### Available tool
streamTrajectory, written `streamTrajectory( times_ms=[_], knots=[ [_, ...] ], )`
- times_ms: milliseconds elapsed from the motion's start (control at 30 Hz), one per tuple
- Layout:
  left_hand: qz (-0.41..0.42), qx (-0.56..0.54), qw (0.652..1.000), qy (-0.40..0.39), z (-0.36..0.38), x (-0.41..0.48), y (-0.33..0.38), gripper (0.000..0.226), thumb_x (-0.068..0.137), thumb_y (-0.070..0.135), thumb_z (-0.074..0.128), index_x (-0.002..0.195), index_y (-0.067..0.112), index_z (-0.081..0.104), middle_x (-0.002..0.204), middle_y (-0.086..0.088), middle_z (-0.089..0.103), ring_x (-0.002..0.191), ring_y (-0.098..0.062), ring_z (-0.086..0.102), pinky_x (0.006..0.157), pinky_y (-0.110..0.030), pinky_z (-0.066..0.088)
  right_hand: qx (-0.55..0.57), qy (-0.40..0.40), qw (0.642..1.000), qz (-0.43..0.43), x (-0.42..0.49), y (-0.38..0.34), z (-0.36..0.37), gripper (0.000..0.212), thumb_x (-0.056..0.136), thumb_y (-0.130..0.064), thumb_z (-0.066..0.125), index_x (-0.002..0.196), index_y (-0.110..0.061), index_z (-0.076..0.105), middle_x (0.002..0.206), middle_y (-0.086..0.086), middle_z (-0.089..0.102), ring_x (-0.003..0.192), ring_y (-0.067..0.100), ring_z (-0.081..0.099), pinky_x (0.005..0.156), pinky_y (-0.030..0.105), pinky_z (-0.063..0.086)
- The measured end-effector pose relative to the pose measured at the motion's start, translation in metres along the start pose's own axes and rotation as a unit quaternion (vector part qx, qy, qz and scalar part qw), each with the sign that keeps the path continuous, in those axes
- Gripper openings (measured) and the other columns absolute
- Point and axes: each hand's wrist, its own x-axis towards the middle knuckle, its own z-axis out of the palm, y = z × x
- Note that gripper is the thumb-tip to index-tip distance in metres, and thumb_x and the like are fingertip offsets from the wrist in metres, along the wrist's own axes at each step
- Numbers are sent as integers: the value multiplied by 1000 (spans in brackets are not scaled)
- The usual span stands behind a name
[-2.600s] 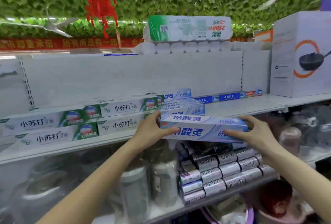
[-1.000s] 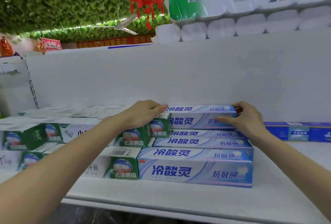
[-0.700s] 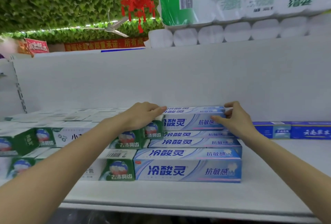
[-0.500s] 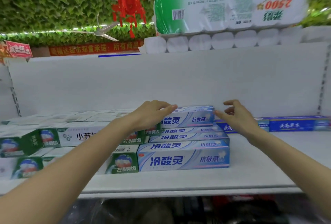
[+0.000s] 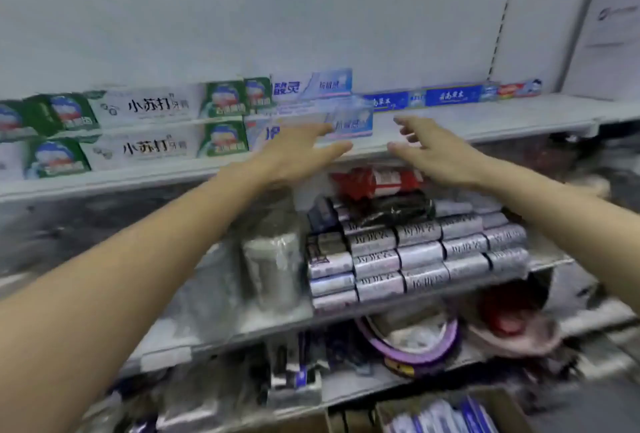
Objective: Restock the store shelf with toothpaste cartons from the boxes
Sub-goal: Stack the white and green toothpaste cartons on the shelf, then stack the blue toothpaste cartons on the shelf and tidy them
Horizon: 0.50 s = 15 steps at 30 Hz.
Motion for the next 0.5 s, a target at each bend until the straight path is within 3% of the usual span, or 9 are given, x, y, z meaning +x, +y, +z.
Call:
streamTrajectory(
  times_ms=[133, 200, 300, 500],
  knots=[
    [-13, -5, 999, -44, 57, -62, 10, 58, 96, 50, 47, 141, 14, 47, 144, -7, 50, 131, -21, 46, 105, -25, 33, -50, -95, 994, 29, -68, 7, 38, 65, 88, -54, 50, 137, -11, 47, 127, 20, 54, 117, 33, 53, 97, 35, 39],
    [-28, 2, 994, -108, 93, -93, 10, 61, 95, 54, 45, 143, 16, 45, 144, -8, 49, 132, -25, 45, 105, -29, 34, -43, -159, 984, 61, -114, 20, 62, 77, 85, -63, 46, 142, -12, 40, 137, 19, 48, 125, 32, 48, 101, 35, 38],
    [-53, -22, 985, -161, 150, -128, 8, 65, 95, 56, 44, 145, 16, 42, 148, -6, 44, 137, -26, 40, 110, -32, 30, -52, -224, 967, 106, -172, 57, 95, 75, 94, -52, 46, 151, -11, 21, 154, 17, 25, 142, 29, 26, 113, 35, 23],
    [-93, -72, 964, -237, 272, -179, 21, 63, 94, 55, 48, 142, 15, 45, 144, -7, 49, 132, -26, 45, 106, -31, 35, -32, -283, 939, 193, -245, 138, 152, 74, 94, -48, 50, 150, -6, 24, 148, 27, 30, 139, 35, 29, 114, 34, 24]
  ],
)
